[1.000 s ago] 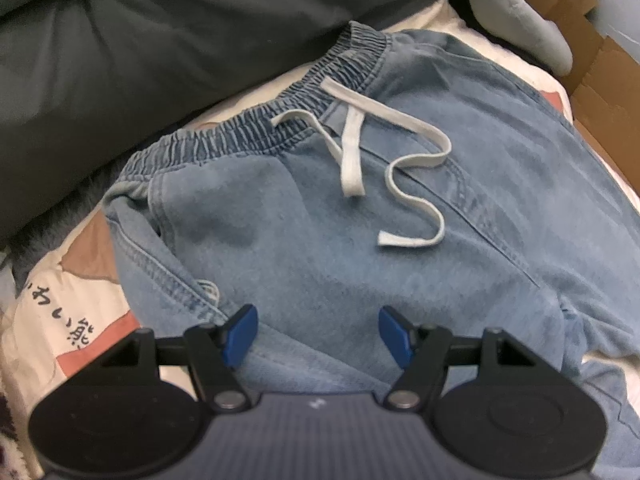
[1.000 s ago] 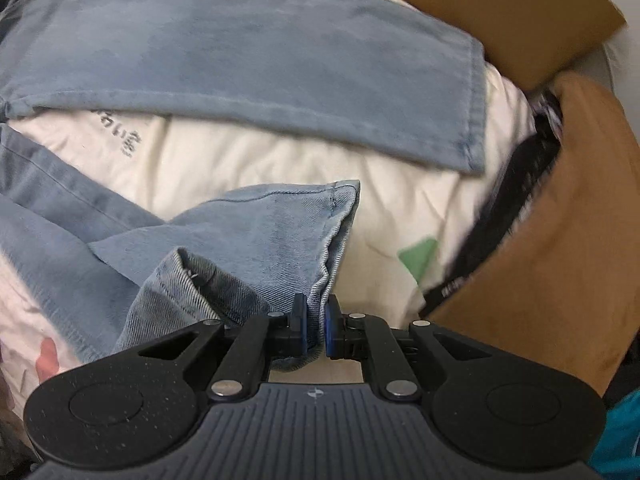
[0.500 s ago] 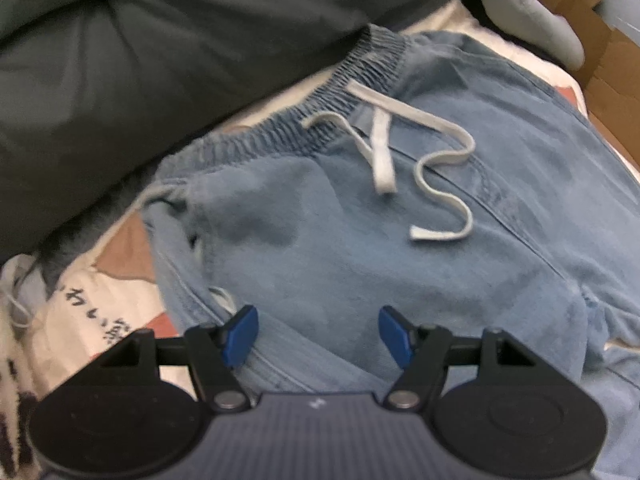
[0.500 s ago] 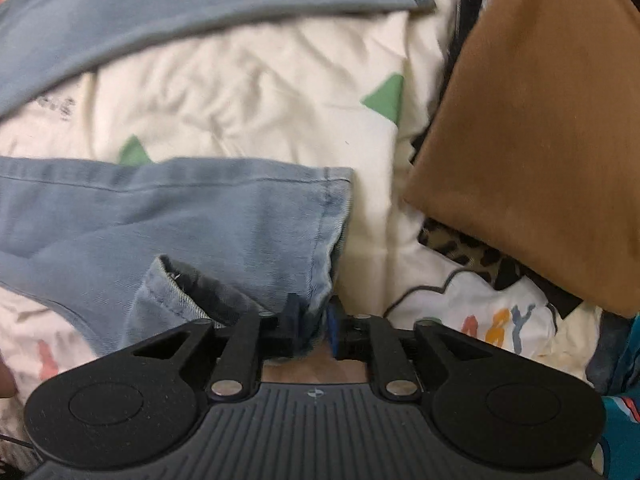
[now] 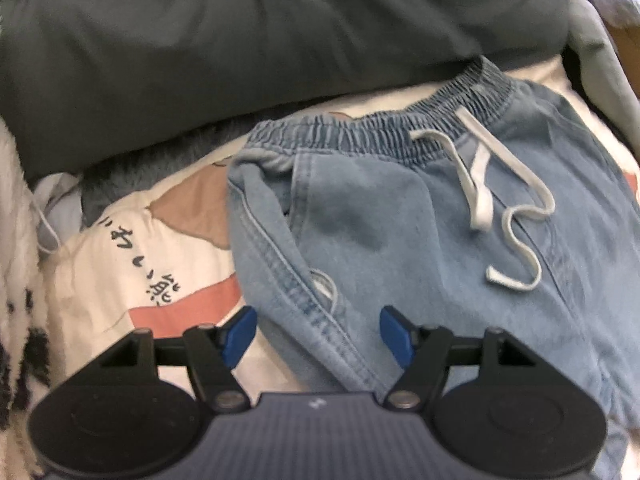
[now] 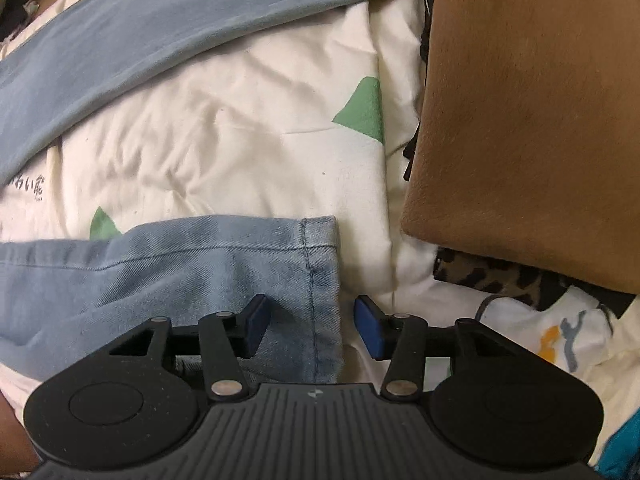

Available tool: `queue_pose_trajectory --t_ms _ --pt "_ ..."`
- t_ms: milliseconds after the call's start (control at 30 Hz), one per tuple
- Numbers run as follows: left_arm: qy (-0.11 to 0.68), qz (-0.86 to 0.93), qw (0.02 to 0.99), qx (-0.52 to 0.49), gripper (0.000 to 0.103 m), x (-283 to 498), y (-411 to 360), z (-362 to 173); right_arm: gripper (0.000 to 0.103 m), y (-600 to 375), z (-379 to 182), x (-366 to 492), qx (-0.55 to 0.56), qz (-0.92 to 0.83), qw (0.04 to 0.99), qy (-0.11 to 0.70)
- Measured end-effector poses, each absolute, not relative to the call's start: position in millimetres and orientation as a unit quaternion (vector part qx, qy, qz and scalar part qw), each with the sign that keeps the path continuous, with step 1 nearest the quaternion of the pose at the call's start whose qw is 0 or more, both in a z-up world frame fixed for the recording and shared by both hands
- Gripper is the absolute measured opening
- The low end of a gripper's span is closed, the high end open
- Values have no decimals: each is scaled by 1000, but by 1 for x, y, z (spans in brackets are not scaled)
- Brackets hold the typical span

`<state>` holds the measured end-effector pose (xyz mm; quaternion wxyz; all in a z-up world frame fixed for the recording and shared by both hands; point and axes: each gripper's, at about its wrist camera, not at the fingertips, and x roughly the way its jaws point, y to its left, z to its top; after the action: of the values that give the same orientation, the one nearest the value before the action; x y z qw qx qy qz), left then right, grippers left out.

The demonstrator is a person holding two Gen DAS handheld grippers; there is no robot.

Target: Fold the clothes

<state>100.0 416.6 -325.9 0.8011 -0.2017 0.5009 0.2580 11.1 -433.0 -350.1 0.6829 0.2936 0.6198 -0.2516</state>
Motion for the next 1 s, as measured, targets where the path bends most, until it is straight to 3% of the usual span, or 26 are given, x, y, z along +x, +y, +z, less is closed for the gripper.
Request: queue_pose_trajectory --t_ms 200,333,400,600,733,833,1000 --pt "505 268 783 -247 68 102 431 -337 53 -422 -349 11 295 -235 684 625" --pt "514 268 763 -285 22 96 447 -343 53 -417 -354 12 292 -237 685 624" --pt "519 272 757 -290 9 93 451 -342 54 -416 -355 12 293 -236 686 622" --pt "529 279 755 -269 8 87 452 -335 47 -410 -351 8 294 -226 684 628" --pt "540 282 751 -255 8 91 453 -339 34 -403 -347 8 285 -226 679 637" --pt "544 287 747 -254 8 91 452 -337 17 -394 -342 7 273 -221 676 648" --pt "546 279 750 -247 8 85 451 -331 13 -383 -336 -1 267 -212 668 661"
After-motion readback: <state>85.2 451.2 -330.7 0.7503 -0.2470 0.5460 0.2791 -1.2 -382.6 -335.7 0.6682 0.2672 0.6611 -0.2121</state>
